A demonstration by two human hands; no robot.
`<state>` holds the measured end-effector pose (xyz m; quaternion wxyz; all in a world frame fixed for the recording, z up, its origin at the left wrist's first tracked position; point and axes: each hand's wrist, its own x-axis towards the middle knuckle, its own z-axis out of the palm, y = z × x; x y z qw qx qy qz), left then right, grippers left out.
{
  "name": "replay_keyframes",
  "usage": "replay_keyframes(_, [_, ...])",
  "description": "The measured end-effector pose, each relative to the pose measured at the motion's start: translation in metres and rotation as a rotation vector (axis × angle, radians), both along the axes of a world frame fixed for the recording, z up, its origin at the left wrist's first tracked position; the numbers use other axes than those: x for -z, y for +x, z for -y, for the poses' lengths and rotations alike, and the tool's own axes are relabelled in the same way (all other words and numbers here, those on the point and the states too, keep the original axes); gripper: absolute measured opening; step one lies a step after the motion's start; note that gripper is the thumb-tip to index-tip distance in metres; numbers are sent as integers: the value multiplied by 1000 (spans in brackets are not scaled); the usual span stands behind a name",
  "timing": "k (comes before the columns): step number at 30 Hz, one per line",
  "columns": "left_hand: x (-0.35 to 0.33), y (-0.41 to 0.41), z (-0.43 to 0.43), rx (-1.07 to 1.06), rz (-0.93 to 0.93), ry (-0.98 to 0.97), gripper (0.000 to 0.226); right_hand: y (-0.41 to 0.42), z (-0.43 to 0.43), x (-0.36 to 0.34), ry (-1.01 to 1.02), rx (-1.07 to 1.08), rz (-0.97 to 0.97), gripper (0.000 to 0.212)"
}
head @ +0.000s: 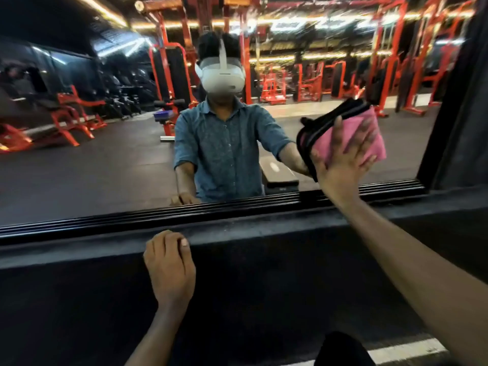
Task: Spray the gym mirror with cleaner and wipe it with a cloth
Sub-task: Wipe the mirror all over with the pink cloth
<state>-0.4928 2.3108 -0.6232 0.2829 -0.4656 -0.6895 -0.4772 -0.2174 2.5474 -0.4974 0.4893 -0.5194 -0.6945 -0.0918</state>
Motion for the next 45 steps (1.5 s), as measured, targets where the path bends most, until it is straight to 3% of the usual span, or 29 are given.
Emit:
replay_keyframes(2, [4, -5, -2, -13, -27, -20, 19, -24, 12, 14, 28, -58, 157, 83])
replay_keyframes(6, [7, -9, 2, -16, -53, -49, 21, -112, 54, 43, 440, -355, 868, 82])
replay_keyframes(8, [8, -13, 5, -34, -66, -79, 24, -133, 61, 20, 556, -386, 957, 78])
replay_keyframes(13, [3, -19, 11, 65, -32, -10, 19, -92, 38, 2, 530, -347, 874, 70])
replay_keyframes(16, [6, -41, 26, -27, 49, 93, 22, -85, 39, 18, 485, -307, 838, 70])
replay_keyframes(21, [13, -109, 60, -225, 157, 106, 20, -215, 91, 13, 606, -456, 942, 67])
replay_keyframes(24, [17, -128, 77, -183, 141, 34, 20, -318, 141, 9, 624, -551, 984, 66])
replay_keyframes(27, [23, -135, 84, -133, 112, -13, 25, -352, 164, 0, 620, -538, 1005, 67])
replay_keyframes(36, [20, -131, 70, -211, 51, 84, 26, -180, 85, 27, 502, -270, 767, 75])
replay_keyframes(45, [11, -136, 75, -306, -65, -64, 19, -378, 176, 14, 600, -537, 857, 65])
